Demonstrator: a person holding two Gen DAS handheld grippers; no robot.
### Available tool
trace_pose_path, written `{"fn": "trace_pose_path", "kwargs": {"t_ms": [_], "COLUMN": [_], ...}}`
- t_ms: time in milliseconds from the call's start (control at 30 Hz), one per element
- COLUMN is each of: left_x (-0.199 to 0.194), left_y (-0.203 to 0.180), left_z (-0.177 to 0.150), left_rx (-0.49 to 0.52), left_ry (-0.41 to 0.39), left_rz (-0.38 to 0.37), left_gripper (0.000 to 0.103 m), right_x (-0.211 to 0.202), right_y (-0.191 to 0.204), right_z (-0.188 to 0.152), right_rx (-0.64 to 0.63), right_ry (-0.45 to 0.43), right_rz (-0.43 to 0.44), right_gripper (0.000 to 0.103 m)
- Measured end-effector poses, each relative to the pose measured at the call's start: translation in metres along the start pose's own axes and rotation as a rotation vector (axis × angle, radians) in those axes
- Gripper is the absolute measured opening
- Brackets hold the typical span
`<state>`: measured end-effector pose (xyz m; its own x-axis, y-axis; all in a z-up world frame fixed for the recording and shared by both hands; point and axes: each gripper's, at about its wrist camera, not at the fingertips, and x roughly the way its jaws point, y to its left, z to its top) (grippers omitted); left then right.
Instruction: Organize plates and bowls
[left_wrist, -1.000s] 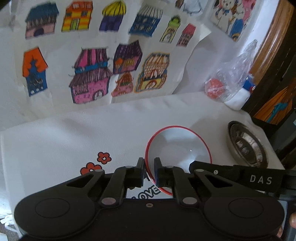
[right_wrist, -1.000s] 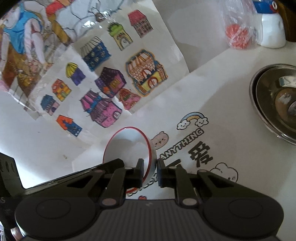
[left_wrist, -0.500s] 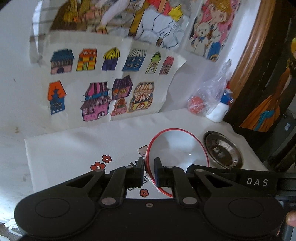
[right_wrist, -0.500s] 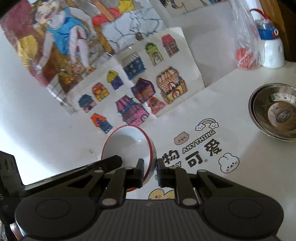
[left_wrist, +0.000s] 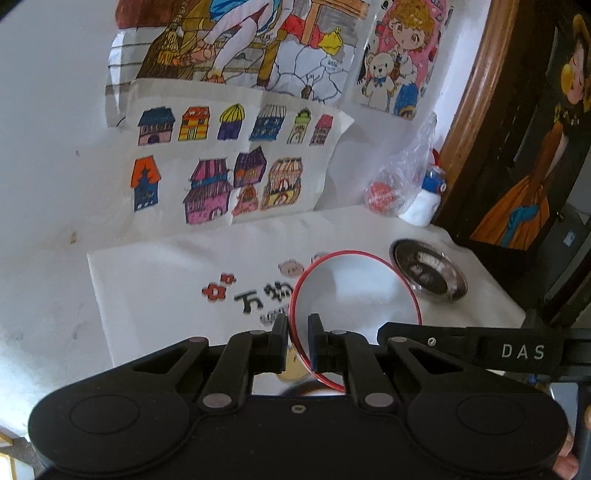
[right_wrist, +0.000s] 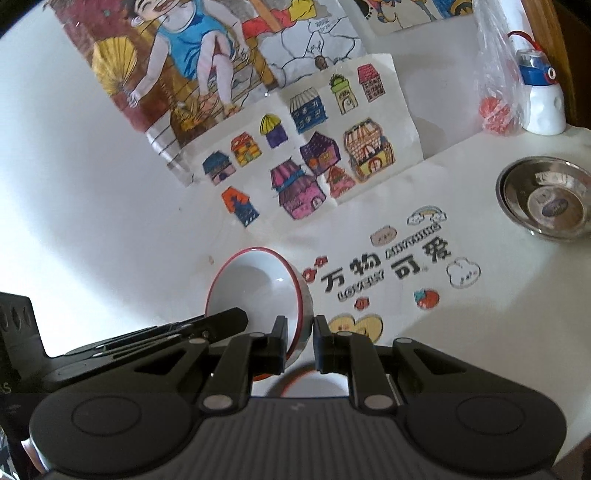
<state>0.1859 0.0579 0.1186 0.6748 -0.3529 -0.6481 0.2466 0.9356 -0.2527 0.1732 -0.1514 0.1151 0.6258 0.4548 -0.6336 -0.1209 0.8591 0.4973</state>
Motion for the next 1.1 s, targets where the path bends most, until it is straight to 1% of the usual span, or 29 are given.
{"fn": "trace_pose_path", "kwargs": {"t_ms": [267, 533, 800, 1100], "left_x": [-0.010, -0.001, 0.016, 0.026], "left_y": [-0.002, -0.003, -0.001, 0.000], "left_z": [-0.029, -0.050, -0.060, -0.064], "left_rx": [0.018, 0.033, 0.043, 0.064], "left_ry": [0.041, 0.109, 0.166, 0.192], "left_rz": [0.005, 0.016, 0.030, 0.043], "left_gripper": [0.011, 0.011, 0.011, 0.011], "right_x": [-0.005, 0.004, 0.014, 0.024], "right_y": [0.001, -0.010, -0.015, -0.018], "right_z": [-0.029, -0.051, -0.058, -0.059], "right_rx": [-0.008, 0.014, 0.025, 0.023], "right_ry": [0.048, 0.125, 0.159, 0.183], "right_rz": [-0.012, -0.027, -0.049, -0.069], "right_gripper": [0.017, 0.017, 0.018, 0.018]}}
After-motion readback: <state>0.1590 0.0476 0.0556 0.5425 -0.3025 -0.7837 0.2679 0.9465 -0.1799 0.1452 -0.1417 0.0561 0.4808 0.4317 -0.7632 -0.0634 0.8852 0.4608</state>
